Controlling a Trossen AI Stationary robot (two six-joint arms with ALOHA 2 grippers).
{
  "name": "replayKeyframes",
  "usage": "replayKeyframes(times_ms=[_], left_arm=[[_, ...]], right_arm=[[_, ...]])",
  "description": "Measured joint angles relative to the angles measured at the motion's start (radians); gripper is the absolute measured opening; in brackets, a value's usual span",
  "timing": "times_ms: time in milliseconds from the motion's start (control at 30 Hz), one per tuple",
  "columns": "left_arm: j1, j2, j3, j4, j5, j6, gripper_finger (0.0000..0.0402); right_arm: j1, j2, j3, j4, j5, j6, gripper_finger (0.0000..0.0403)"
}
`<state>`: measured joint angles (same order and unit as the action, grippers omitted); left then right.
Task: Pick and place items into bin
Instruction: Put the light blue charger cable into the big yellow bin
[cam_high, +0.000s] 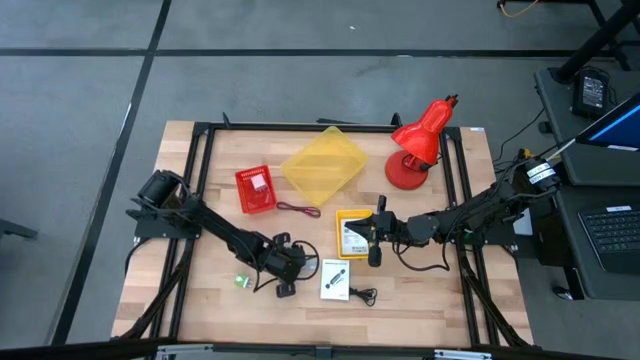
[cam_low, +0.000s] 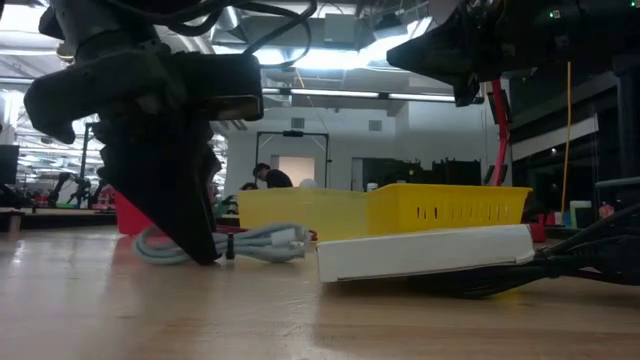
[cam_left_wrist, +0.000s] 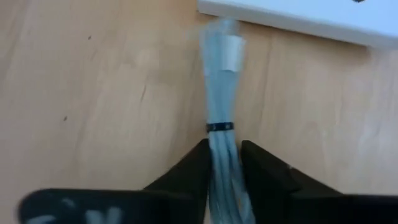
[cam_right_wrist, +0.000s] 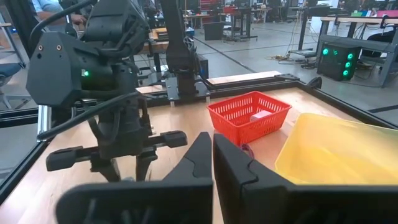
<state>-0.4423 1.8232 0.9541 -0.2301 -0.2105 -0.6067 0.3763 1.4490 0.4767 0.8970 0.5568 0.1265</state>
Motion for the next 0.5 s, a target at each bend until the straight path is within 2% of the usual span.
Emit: replayKeyframes(times_ms=[133, 300, 500], left_arm=[[0.000, -0.015, -0.002, -0.025, 0.004, 0.031, 0.0019], [-0.001, -0.064, -0.005, -0.076, 0.028, 0.129, 0.0021], [-0.001, -0.202, -0.005, -0.144, 0.016, 0.275, 0.0019]], right_arm=[[0.000, 0.000, 0.000, 0.000, 0.000, 0.000, 0.0000], [0.000, 0.000, 0.000, 0.000, 0.000, 0.000, 0.0000], [0.000, 0.000, 0.000, 0.000, 0.000, 0.000, 0.0000]])
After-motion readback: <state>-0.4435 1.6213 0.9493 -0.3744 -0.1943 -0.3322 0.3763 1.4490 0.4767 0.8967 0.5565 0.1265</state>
